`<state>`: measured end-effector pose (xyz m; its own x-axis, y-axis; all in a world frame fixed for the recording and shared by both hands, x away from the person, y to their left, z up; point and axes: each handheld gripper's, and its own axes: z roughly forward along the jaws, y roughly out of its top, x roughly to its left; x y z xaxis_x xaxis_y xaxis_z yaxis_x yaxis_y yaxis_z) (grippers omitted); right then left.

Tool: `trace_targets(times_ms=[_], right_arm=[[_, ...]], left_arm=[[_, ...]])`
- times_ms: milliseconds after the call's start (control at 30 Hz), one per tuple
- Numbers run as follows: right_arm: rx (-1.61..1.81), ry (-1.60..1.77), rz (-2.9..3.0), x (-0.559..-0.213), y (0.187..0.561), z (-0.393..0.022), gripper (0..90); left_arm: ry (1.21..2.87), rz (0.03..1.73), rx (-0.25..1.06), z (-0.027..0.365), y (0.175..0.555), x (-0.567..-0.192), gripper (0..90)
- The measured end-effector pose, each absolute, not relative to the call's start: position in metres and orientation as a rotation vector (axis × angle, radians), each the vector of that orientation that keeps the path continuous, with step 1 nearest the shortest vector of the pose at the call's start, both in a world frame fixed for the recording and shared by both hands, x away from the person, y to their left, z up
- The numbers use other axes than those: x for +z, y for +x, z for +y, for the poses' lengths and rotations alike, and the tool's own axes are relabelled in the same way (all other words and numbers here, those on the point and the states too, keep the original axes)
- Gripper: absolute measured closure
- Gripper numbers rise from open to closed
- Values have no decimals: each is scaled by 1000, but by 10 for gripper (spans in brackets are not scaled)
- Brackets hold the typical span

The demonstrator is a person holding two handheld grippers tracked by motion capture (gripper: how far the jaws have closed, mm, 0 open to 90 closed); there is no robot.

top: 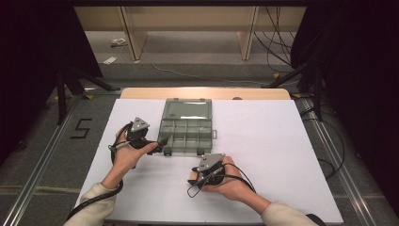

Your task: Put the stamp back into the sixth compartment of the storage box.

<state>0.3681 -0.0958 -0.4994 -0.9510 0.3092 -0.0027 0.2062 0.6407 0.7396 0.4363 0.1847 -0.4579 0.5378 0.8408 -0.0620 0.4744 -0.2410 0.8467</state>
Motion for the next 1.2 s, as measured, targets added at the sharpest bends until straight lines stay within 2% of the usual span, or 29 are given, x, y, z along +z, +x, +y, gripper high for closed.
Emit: trace_targets(times_ms=[1200], right_arm=[[1266, 478, 2670, -488, 373, -100, 559]], left_arm=[[1881, 1075, 532, 186, 436, -456, 0]])
